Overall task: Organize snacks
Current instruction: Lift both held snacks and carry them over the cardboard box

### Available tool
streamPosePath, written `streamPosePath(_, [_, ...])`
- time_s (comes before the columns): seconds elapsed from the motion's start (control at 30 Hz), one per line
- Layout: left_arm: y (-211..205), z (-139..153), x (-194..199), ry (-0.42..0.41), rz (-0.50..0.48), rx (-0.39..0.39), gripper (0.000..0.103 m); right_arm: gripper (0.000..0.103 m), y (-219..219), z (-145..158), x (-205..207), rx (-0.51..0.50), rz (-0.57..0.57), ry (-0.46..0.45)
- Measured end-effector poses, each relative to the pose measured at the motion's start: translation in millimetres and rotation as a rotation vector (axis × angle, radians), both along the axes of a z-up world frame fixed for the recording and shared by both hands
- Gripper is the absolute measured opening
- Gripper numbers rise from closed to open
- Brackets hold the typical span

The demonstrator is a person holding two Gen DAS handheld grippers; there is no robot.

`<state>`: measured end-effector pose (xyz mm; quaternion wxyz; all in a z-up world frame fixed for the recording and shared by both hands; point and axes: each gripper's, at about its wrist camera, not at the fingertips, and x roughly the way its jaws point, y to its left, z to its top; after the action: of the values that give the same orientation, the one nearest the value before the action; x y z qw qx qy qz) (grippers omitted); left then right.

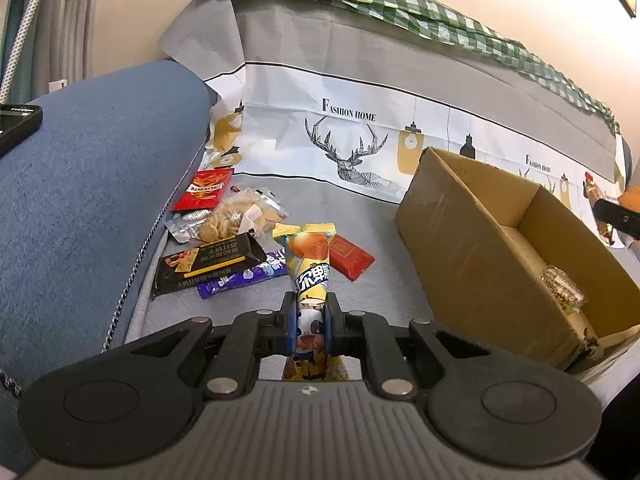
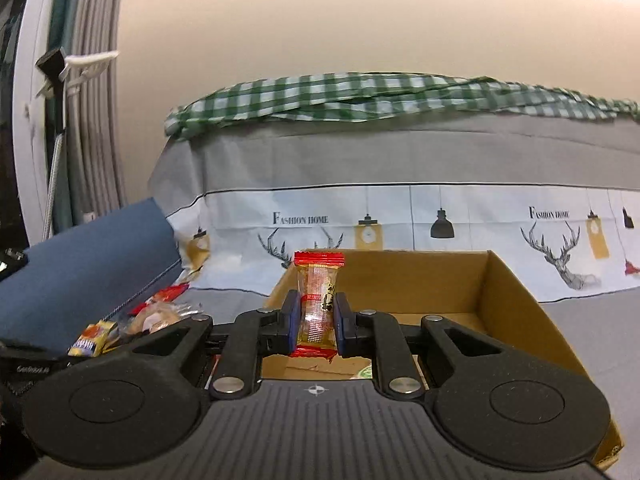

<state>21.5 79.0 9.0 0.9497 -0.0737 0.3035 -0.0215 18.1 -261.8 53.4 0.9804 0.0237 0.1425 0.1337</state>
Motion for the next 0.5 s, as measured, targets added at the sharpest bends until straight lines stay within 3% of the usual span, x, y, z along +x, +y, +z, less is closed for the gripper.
streamPosePath(0.23, [-23.2,5.5,-9.2,-0.008,0.017,-0.003,0.014,0.018,-17.5,-9.6,14.0,0.043,-0.025,0.02])
streamPosePath(0.4, [-37.2,8.0,-7.2,0.034,0.023,-0.12,0.014,0.018,-32.6,-12.6,19.1,0.072,-0.039,0.033])
streamPosePath(0.5, [-53.9,19.2,-3.0,0.02,-0.009,-0.138,0.014,0.018,-41.7,-13.4,21.3,0.098,-0.053,0.036])
